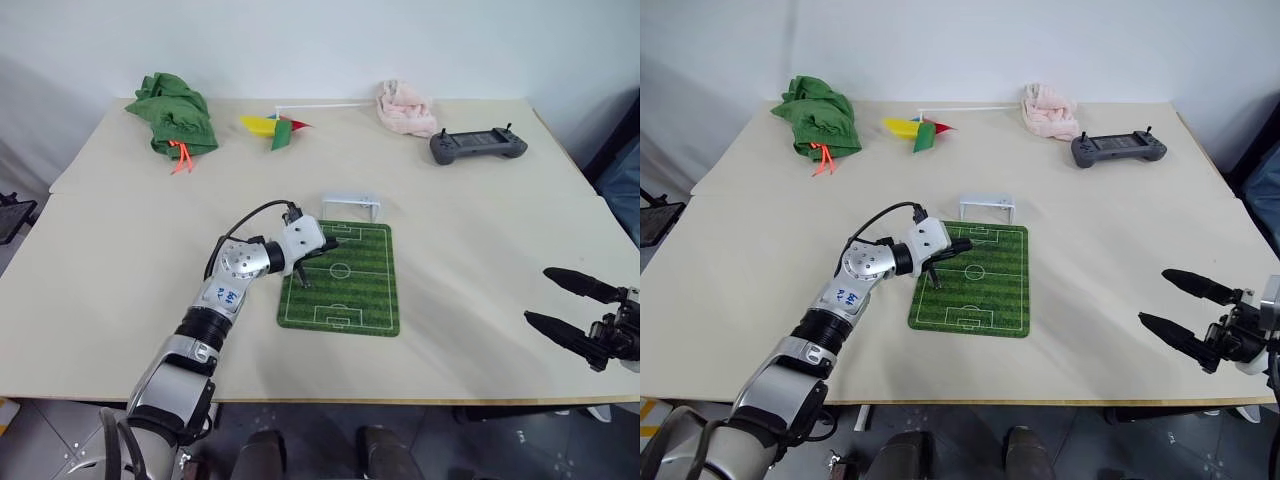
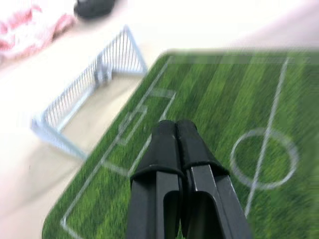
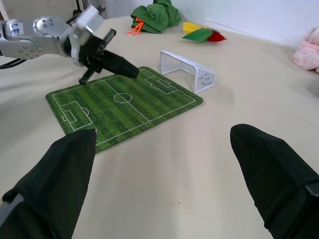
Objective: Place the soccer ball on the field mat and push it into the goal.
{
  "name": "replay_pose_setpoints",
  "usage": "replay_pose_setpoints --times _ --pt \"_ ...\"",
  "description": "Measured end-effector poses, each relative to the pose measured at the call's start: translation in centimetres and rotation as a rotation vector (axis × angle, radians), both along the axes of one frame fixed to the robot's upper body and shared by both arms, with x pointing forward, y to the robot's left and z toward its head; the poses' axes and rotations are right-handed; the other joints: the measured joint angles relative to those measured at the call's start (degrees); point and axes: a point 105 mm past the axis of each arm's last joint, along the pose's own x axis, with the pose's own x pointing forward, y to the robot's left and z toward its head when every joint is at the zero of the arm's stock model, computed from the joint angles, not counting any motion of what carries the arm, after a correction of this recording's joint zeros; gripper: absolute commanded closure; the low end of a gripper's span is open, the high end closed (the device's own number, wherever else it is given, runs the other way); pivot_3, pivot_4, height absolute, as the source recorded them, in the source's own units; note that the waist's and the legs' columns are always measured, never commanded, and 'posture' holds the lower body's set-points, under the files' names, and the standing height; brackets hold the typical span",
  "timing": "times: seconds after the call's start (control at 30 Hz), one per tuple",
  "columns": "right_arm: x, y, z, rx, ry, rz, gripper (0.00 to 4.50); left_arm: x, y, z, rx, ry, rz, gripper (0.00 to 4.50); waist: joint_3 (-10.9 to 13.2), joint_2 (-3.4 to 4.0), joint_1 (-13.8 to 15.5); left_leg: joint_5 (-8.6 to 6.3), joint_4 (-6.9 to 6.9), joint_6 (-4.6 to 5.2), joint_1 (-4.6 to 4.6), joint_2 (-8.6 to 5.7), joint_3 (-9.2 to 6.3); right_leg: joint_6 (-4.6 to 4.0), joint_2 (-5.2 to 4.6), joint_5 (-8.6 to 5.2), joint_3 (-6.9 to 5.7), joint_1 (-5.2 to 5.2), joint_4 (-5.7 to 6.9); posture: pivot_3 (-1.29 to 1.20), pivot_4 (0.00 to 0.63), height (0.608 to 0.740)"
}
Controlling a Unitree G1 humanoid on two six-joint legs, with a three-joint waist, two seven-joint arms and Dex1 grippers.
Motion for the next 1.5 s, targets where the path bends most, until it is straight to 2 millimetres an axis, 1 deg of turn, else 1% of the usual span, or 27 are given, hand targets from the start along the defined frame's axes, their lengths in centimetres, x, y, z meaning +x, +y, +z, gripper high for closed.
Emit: replay_pose_setpoints --times 0.07,0.13,0.3,0.33,0.37,0.4,0.47,0.53,0.57,0.67,0.73,0.8,0.83,0.87,1.0,1.07,1.17,1.37,1.5 --pt "0.0 0.0 0.0 -0.002 -0.002 0.003 0.00 -0.5 0.3 0.4 -0.034 0.026 -0.031 4.46 0.0 0.01 0.0 0.00 -0.01 0.00 0.01 0.00 0.00 0.01 0.00 0.00 0.00 0.01 0.01 0.00 0.150 0.740" --pt "0.0 0.0 0.0 -0.002 -0.002 0.010 0.00 -1.5 1.0 0.2 -0.065 0.091 -0.070 4.46 0.0 0.02 -0.3 0.00 -0.04 0.00 0.04 0.01 0.01 0.01 0.01 0.01 0.02 0.00 0.03 0.00 0.150 0.740" --pt "0.0 -0.3 0.0 -0.002 -0.004 0.017 0.00 -4.0 4.3 -0.6 -0.113 0.292 -0.119 4.46 0.0 0.03 -0.3 -0.01 0.03 0.01 0.06 0.03 0.03 0.02 0.01 0.00 0.04 0.00 0.14 0.00 0.150 0.740" --pt "0.0 -0.3 0.1 -0.007 -0.005 0.020 0.00 -4.4 5.1 -0.5 -0.116 0.323 -0.122 4.29 0.0 0.03 -0.3 -0.02 0.05 0.03 0.07 0.02 0.03 0.01 0.01 0.00 0.05 0.01 0.14 0.00 0.150 0.740" --pt "0.1 -0.3 0.2 -0.011 -0.006 0.025 0.00 -4.8 5.9 -0.4 -0.115 0.347 -0.121 4.07 0.0 0.03 -0.3 -0.02 0.07 0.03 0.07 0.02 0.04 0.01 0.01 0.00 0.05 0.02 0.13 0.00 0.150 0.740" --pt "0.3 -0.2 0.5 -0.014 -0.017 0.031 0.00 -5.2 7.3 -0.5 -0.090 0.387 -0.110 3.87 0.0 0.03 -0.5 -0.03 0.08 0.04 0.08 0.03 0.04 0.01 0.01 0.00 0.07 0.02 0.14 0.00 0.150 0.740" --pt "0.3 -0.5 0.5 -0.015 -0.014 0.027 0.00 -5.6 9.9 -0.7 -0.065 0.455 -0.062 3.29 0.0 0.03 -0.5 -0.03 0.06 0.04 0.11 0.03 0.05 -0.01 0.01 -0.01 0.07 0.02 0.15 0.00 0.150 0.740" --pt "0.5 -0.7 0.3 -0.010 -0.006 0.021 0.00 -6.0 11.7 -0.4 -0.067 0.465 -0.035 2.69 0.0 0.03 -0.4 -0.03 0.06 0.05 0.10 0.03 0.06 -0.04 0.01 -0.03 0.08 0.02 0.14 0.00 0.150 0.740" --pt "0.6 -0.5 0.4 -0.012 -0.008 0.030 0.00 -6.2 12.4 0.1 -0.094 0.449 -0.035 2.39 0.0 0.03 -0.3 -0.04 0.08 0.06 0.09 0.03 0.06 -0.04 0.00 -0.03 0.08 0.02 0.14 0.00 0.150 0.740" --pt "0.9 -0.2 0.7 -0.014 -0.020 0.051 0.00 -6.7 13.6 1.5 -0.162 0.402 -0.047 1.48 0.0 0.02 -0.1 -0.04 0.09 0.07 0.08 0.03 0.06 -0.04 0.00 -0.03 0.08 0.02 0.13 0.00 0.150 0.740" --pt "1.1 -0.1 0.5 -0.009 -0.010 0.063 0.00 -6.7 14.2 2.5 -0.196 0.368 -0.040 0.86 0.0 0.02 -0.2 -0.04 0.08 0.07 0.08 0.04 0.06 -0.04 0.00 -0.03 0.08 0.02 0.14 0.00 0.150 0.740" --pt "1.2 0.0 0.2 -0.004 0.001 0.078 0.00 -6.7 15.2 2.8 -0.215 0.354 -0.002 0.24 0.0 0.03 -0.3 -0.05 0.05 0.07 0.10 0.04 0.07 -0.04 0.00 -0.03 0.08 0.02 0.15 0.00 0.150 0.740" --pt "1.3 0.0 0.3 -0.003 -0.001 0.081 0.00 -6.8 15.7 2.7 -0.222 0.355 0.020 0.02 0.0 0.03 -0.3 -0.05 0.04 0.07 0.10 0.04 0.07 -0.04 0.00 -0.03 0.08 0.01 0.16 0.00 0.150 0.740" --pt "1.3 0.0 0.4 -0.002 -0.003 0.085 0.00 -6.7 16.2 2.7 -0.233 0.353 0.045 0.02 0.0 0.02 -0.4 -0.05 0.04 0.07 0.11 0.05 0.06 -0.04 0.01 -0.03 0.08 0.01 0.16 0.00 0.150 0.740" --pt "1.7 -0.2 0.8 0.007 -0.017 0.098 0.00 -7.1 19.4 2.5 -0.251 0.314 0.192 0.02 0.0 0.02 -0.9 -0.05 0.02 0.07 0.13 0.08 0.09 -0.04 0.01 -0.03 0.08 0.00 0.17 0.00 0.150 0.740" --pt "1.8 -0.3 0.7 0.015 -0.014 0.102 0.00 -7.4 20.4 2.5 -0.246 0.277 0.229 0.02 0.0 0.02 -0.9 -0.05 0.03 0.07 0.13 0.08 0.11 -0.04 0.00 -0.03 0.09 0.00 0.16 0.00 0.150 0.740" --pt "1.9 -0.2 0.4 0.020 0.000 0.111 0.00 -8.1 21.3 2.1 -0.242 0.265 0.253 0.02 0.0 0.02 -0.9 -0.05 0.03 0.08 0.13 0.08 0.13 -0.06 0.00 -0.04 0.10 0.00 0.16 0.00 0.150 0.740" --pt "2.0 -0.4 -0.2 0.013 0.017 0.099 0.00 -10.2 23.2 0.1 -0.211 0.307 0.295 0.02 0.0 0.02 -1.1 -0.09 -0.01 0.07 0.17 0.12 0.20 -0.15 -0.01 -0.08 0.14 -0.03 0.16 0.00 0.150 0.740" --pt "2.1 -0.3 -0.5 0.004 0.033 0.098 0.00 -10.4 23.7 -0.1 -0.210 0.294 0.327 0.02 0.0 0.02 -1.0 -0.10 0.02 0.09 0.17 0.13 0.22 -0.16 -0.02 -0.09 0.17 -0.02 0.17 0.00 0.150 0.740"
